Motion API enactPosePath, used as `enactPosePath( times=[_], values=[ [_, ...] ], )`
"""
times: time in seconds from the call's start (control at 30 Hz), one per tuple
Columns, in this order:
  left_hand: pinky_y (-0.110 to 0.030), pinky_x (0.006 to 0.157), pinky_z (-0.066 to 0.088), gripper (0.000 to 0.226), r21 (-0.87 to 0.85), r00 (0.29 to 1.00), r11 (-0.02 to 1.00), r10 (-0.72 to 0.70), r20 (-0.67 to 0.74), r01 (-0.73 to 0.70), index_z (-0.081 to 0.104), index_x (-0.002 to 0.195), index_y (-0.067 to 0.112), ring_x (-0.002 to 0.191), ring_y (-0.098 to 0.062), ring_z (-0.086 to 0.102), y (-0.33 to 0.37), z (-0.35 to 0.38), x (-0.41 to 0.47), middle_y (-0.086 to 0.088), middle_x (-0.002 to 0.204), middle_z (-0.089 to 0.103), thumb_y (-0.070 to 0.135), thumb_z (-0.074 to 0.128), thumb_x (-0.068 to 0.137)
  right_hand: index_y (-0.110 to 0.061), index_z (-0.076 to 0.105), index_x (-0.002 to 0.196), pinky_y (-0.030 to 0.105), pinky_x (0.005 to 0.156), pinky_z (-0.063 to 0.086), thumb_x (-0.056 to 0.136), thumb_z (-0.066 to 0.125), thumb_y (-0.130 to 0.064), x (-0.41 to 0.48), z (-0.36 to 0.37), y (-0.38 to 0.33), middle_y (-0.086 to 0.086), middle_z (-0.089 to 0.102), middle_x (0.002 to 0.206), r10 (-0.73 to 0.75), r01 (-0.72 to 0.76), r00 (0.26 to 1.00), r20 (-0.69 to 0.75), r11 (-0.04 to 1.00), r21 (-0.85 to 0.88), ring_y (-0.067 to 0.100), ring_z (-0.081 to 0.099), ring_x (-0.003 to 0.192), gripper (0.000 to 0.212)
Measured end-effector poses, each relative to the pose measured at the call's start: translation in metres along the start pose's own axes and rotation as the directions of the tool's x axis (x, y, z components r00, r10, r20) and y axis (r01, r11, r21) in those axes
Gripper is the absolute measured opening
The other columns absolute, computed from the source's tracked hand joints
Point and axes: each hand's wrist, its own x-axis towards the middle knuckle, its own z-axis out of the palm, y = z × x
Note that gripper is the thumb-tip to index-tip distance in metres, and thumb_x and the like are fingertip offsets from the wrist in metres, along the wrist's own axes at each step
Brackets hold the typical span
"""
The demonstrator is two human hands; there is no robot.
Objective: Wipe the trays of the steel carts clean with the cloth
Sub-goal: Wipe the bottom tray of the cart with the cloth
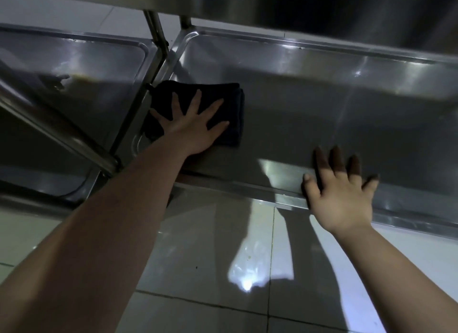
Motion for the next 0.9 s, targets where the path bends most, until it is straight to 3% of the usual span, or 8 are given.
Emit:
enactPosePath(
  times=[0.13,0.23,0.3,0.37,0.53,0.67,0.8,0.9],
  values=[
    [-0.080,0.096,-0.015,0.069,-0.007,0.999,1.000,0.005,0.034,-0.005,-0.007,0.142,0.063,0.144,-0.043,-0.022,0.058,-0.004,0.022,0.009,0.162,-0.018,0.085,0.015,0.081,-0.039,0.036,0.146,0.060,0.115,-0.009,0.092,0.036,-0.047,-0.002,-0.003,0.003,-0.005,0.030,0.157,0.021,0.031,0.990,-0.136,0.931,0.364,0.017,0.006,0.149,0.054],
    [-0.080,0.090,-0.021,0.070,-0.016,0.990,0.991,0.135,0.037,-0.134,-0.003,0.144,0.061,0.142,-0.047,-0.022,0.135,0.009,0.009,0.005,0.163,-0.016,0.085,0.016,0.081,-0.048,0.055,0.123,0.052,0.122,0.006,0.083,0.050,-0.035,-0.007,-0.014,0.014,-0.009,0.046,0.142,0.238,0.022,0.963,-0.127,0.398,0.917,-0.002,0.026,0.140,0.043],
    [-0.081,0.084,-0.025,0.070,0.002,0.970,0.971,0.239,0.042,-0.240,0.000,0.146,0.058,0.141,-0.050,-0.023,0.191,0.023,-0.011,0.003,0.163,-0.015,0.083,0.016,0.083,-0.047,0.064,0.117,0.057,0.115,0.028,0.079,0.053,-0.026,-0.011,-0.020,0.025,0.000,0.056,0.134,0.388,-0.007,0.921,-0.018,0.062,0.998,0.014,0.047,0.123,0.044],
    [-0.081,0.082,-0.027,0.068,0.010,0.949,0.950,0.311,0.044,-0.312,0.002,0.148,0.055,0.140,-0.051,-0.023,0.232,0.036,-0.030,0.000,0.163,-0.014,0.079,0.016,0.086,-0.045,0.064,0.119,0.058,0.108,0.036,0.078,0.053,-0.021,-0.012,-0.025,0.036,0.000,0.057,0.119,0.470,-0.032,0.880,0.068,-0.083,0.996,0.021,0.051,0.106,0.048],
    [-0.072,0.097,-0.026,0.058,-0.286,0.925,0.900,0.367,0.095,-0.328,0.003,0.149,0.054,0.144,-0.040,-0.025,0.245,0.026,-0.026,0.003,0.163,-0.014,0.063,0.026,0.096,-0.038,0.064,0.123,0.051,0.108,0.039,0.082,0.055,-0.018,-0.007,-0.028,0.045,0.002,0.063,0.130,0.386,-0.051,0.919,0.082,-0.089,0.995,0.027,0.058,0.121,0.047],
    [-0.036,0.121,0.003,0.049,-0.764,0.920,0.518,0.288,-0.266,-0.384,0.040,0.146,0.035,0.150,-0.018,-0.002,0.185,0.005,-0.047,0.004,0.163,0.013,0.024,0.049,0.099,-0.047,0.063,0.117,0.048,0.116,0.025,0.087,0.056,-0.014,-0.006,-0.025,0.043,0.002,0.049,0.146,0.304,-0.040,0.951,0.049,-0.037,0.999,0.023,0.034,0.140,0.045],
    [-0.040,0.122,0.007,0.051,-0.327,0.922,0.880,0.254,-0.293,-0.346,0.029,0.152,0.026,0.150,-0.023,0.004,0.126,0.022,-0.064,-0.001,0.163,0.017,0.032,0.038,0.102,-0.048,0.060,0.116,0.037,0.120,0.014,0.089,0.058,-0.013,0.001,-0.019,0.037,-0.004,0.045,0.146,0.245,-0.023,0.969,0.004,0.074,0.997,0.016,0.021,0.144,0.044],
    [-0.046,0.121,-0.004,0.063,-0.092,0.955,0.966,0.219,-0.198,-0.240,0.006,0.157,0.029,0.150,-0.024,-0.004,0.119,0.042,-0.072,-0.001,0.164,0.005,0.049,0.026,0.101,-0.033,0.057,0.131,0.019,0.112,0.008,0.094,0.057,-0.011,0.006,-0.018,0.033,-0.006,0.034,0.156,0.268,-0.024,0.962,-0.052,0.273,0.962,0.013,-0.004,0.150,0.042]
  ],
)
